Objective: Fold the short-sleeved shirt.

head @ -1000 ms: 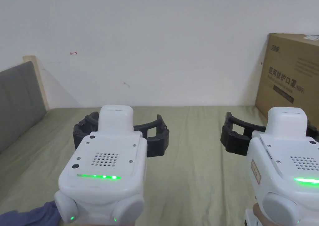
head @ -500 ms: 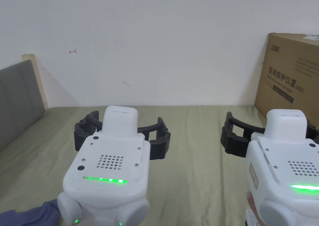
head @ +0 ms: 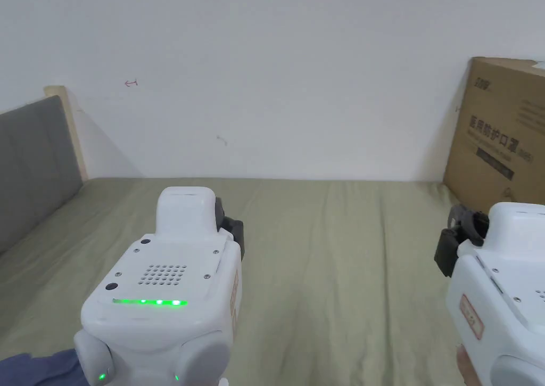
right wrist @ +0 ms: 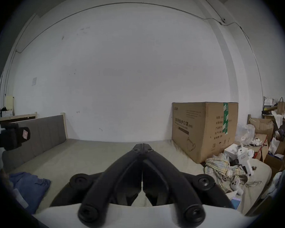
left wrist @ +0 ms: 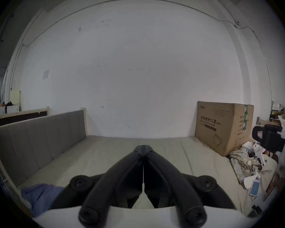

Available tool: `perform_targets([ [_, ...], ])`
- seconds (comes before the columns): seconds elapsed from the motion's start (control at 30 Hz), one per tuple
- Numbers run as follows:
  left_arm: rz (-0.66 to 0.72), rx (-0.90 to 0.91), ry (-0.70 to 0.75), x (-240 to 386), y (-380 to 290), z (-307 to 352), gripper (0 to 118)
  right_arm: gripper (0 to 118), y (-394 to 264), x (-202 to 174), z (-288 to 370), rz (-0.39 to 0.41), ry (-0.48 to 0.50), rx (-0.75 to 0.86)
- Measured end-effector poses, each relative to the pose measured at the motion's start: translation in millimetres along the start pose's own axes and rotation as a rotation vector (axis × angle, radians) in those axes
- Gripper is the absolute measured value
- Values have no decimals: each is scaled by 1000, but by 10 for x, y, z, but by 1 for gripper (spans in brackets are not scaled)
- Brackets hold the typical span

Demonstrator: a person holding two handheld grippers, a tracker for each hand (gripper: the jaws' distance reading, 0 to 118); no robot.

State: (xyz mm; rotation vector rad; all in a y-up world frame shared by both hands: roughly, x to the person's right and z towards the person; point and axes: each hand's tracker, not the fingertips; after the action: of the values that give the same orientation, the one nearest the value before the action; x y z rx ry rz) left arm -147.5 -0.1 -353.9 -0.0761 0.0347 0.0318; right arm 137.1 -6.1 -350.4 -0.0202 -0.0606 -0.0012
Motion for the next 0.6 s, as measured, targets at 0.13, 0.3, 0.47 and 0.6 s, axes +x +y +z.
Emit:
perform_targets([
  [0.13,21,-38,50,-435,-75,126,0,1,-53,-274,-118,9,96,-25],
  [0.3,-3,-34,356,-1494,-106,683,0,0,-114,-1147,-230,-30,328,-63],
  [0.47,-1,-58,600,-2213,-199,1240,0,1,-163,-2173,-78,24,634,-131],
  [0.6,36,-113,593,-2418,-337,1293,0,1,-230,-2610,16,24,721,-165],
])
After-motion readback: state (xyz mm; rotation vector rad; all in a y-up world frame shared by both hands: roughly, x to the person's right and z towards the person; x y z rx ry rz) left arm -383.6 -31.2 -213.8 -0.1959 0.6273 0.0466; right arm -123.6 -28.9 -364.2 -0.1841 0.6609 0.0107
